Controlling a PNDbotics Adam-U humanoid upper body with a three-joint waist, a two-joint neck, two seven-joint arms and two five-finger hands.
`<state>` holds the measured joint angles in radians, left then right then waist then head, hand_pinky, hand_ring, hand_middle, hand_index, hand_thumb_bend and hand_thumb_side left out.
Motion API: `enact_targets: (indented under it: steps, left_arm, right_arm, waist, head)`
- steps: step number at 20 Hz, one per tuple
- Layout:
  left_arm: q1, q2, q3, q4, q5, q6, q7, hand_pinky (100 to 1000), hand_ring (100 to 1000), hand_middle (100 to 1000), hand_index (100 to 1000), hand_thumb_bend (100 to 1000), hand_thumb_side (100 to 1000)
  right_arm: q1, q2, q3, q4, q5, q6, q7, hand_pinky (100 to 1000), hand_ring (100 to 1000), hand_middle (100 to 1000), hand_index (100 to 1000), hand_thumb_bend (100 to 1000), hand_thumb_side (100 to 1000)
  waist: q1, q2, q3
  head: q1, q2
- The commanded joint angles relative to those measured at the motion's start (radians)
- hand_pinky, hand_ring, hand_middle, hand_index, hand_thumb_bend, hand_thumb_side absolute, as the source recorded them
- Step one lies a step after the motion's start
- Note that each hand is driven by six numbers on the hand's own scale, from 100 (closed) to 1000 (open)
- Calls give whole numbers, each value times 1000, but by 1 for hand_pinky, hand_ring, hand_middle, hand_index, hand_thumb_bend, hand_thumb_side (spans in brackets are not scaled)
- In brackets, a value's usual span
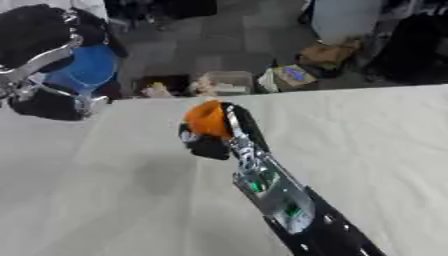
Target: Pour the contents of one cup into another cup.
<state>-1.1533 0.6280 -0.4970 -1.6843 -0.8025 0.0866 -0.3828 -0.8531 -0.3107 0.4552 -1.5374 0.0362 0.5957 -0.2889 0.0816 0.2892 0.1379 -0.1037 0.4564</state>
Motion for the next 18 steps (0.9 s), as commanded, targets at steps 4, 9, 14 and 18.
enact_targets:
  steps: [4, 9, 14, 18]
  left_arm:
    - [-36, 2, -2, 12, -35, -27, -10, 339, 568, 567, 753, 100, 100]
    - [-50, -9, -12, 28, -55, -44, -26, 343, 530, 575, 754, 100, 100]
    - [-69, -28, -26, 49, -93, -64, -45, 354, 544, 590, 754, 100, 100]
    - [-89, -47, -41, 80, -142, -80, -68, 338, 569, 602, 751, 100, 100]
  right_arm:
    - [-25, -2, 14, -82, -29, 19, 16, 466, 482, 482, 575, 100, 277]
    - [-30, 6, 22, -96, -36, 34, 23, 466, 483, 483, 575, 100, 273]
    - [-37, 16, 29, -105, -47, 42, 27, 466, 482, 482, 575, 100, 272]
    - [-41, 18, 32, -117, -67, 60, 22, 464, 482, 482, 574, 100, 269]
  waist:
    - [-4, -31, 2]
    - [-5, -32, 7]
    - [-5, -33, 10]
    - [-7, -35, 14]
  head:
    - [1, 10]
    - [-3, 14]
    - [-7, 15]
    - [-9, 17]
